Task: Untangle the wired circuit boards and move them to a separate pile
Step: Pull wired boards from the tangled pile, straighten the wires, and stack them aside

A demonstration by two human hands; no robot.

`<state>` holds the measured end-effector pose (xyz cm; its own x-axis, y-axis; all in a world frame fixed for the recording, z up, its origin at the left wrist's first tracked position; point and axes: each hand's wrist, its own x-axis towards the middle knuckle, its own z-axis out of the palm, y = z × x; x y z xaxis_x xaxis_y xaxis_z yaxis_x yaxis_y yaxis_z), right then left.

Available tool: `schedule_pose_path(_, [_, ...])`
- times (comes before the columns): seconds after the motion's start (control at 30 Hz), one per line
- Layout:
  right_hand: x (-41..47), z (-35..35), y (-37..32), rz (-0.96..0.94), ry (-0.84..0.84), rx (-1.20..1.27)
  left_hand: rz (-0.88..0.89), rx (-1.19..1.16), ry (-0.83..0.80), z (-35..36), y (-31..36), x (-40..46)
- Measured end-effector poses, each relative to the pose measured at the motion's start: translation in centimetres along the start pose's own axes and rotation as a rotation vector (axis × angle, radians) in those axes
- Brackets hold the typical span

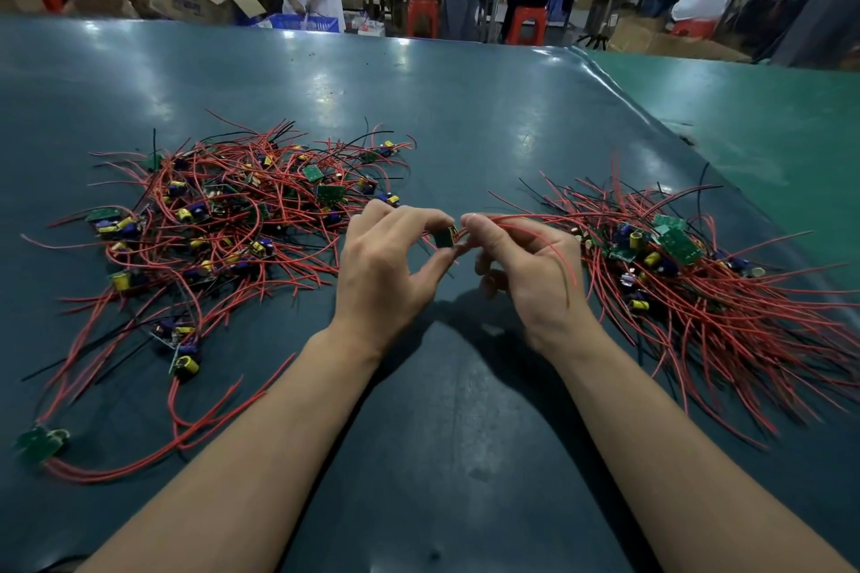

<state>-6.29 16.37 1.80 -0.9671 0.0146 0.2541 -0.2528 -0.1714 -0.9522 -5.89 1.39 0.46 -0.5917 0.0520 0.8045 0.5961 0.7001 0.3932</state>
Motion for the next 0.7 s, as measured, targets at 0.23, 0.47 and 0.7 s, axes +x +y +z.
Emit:
schedule_pose_path(0.23, [-0.3,0.1,0.5,0.027,-0.143,-0.064,0.01,0.078,0.033,0.0,-0.7,-0.1])
schedule_pose_path(0.47, [-0.2,0.0,0.6,-0.129,-0.051,-0.168,-0.01,0.083,-0.021,0.3,-0.3,-0.2])
schedule_pose_path(0.7, [1.0,-0.4,0.0,0.004,0.214,0.036,-0.036,0.123,0.012,0.3,-0.3,0.0])
